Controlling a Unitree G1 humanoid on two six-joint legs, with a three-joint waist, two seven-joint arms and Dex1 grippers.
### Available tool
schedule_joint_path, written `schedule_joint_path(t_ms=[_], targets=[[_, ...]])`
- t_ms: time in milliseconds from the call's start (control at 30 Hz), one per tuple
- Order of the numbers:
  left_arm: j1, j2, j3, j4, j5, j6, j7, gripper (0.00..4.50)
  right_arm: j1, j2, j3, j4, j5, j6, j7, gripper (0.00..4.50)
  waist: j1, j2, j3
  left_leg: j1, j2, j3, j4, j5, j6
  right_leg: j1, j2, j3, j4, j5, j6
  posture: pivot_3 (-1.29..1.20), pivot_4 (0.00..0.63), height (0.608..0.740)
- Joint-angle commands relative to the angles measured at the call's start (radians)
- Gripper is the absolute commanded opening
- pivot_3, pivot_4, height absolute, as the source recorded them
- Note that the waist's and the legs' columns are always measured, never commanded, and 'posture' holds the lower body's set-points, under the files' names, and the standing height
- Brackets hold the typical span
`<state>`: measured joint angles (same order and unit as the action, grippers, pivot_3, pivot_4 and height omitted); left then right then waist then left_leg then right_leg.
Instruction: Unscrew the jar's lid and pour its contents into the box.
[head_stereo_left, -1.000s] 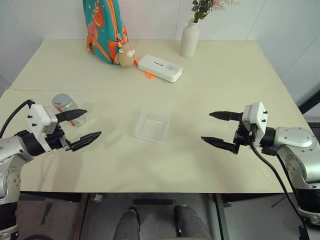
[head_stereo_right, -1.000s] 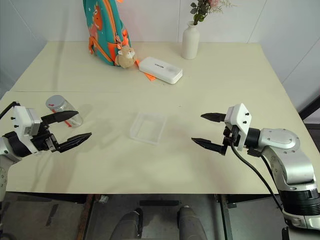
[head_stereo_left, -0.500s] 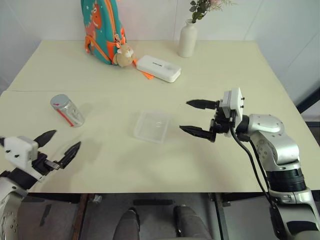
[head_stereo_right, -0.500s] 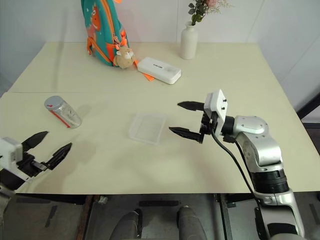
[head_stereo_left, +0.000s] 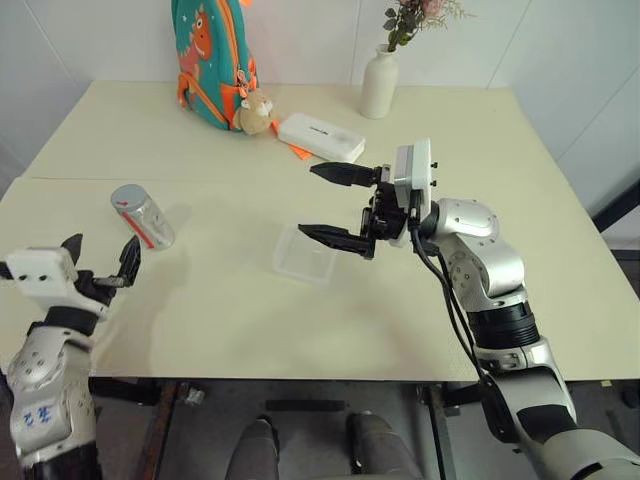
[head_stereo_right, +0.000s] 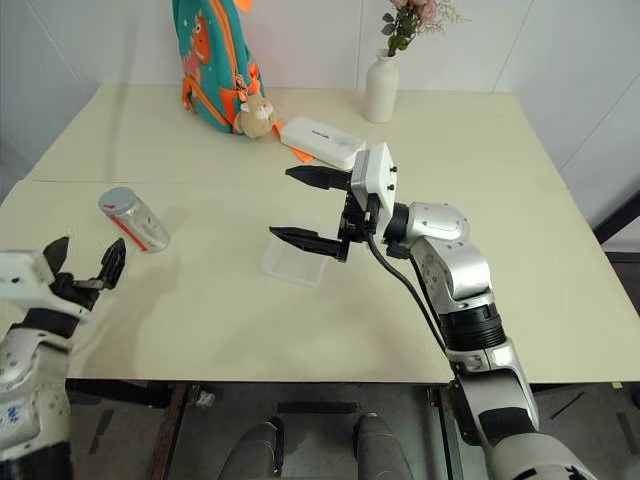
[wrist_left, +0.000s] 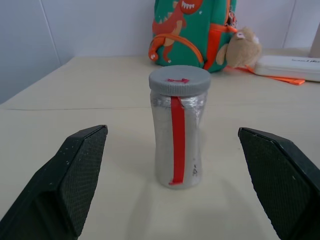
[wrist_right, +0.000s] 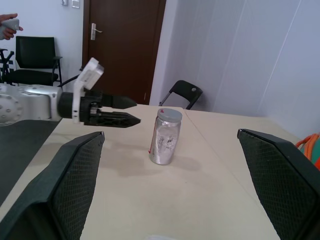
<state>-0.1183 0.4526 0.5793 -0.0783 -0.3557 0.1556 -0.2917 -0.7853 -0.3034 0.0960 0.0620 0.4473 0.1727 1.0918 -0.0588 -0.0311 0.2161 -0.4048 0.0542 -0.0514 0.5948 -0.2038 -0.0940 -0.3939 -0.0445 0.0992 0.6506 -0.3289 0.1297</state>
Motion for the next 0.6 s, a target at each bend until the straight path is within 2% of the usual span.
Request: schedule_joint_path(t_ms=[33,367,600], targets=[[-0.036,0.028,-0.008,0.058,-0.004,-0.055,-0.036,4.47,0.000,0.005,-0.008,-0.042,0.000,-0.020,-0.016,4.50,-0.001,0.000,0.000,0.000,0.001,0.001,-0.001,-0.001,0.000,0.000,0.000,0.000,0.000,0.000,0.000,0.00,0.150,0.740],[-0.220,0.104,-0.081,0.344,0.031,-0.149,-0.120,4.47,0.056,0.007,-0.016,-0.129,-0.003,0.005,-0.095,4.50,0.003,0.000,0.000,0.000,0.003,0.002,-0.002,-0.001,-0.001,-0.002,0.002,0.000,0.000,-0.001,-0.001,0.00,0.150,0.740],[-0.291,0.127,-0.122,0.468,0.062,-0.216,-0.133,4.47,0.078,-0.003,-0.025,-0.160,-0.004,0.010,-0.133,4.50,0.003,0.000,0.000,0.000,0.004,0.002,-0.002,-0.001,-0.002,-0.002,0.002,0.000,0.000,-0.001,-0.001,0.00,0.150,0.740]])
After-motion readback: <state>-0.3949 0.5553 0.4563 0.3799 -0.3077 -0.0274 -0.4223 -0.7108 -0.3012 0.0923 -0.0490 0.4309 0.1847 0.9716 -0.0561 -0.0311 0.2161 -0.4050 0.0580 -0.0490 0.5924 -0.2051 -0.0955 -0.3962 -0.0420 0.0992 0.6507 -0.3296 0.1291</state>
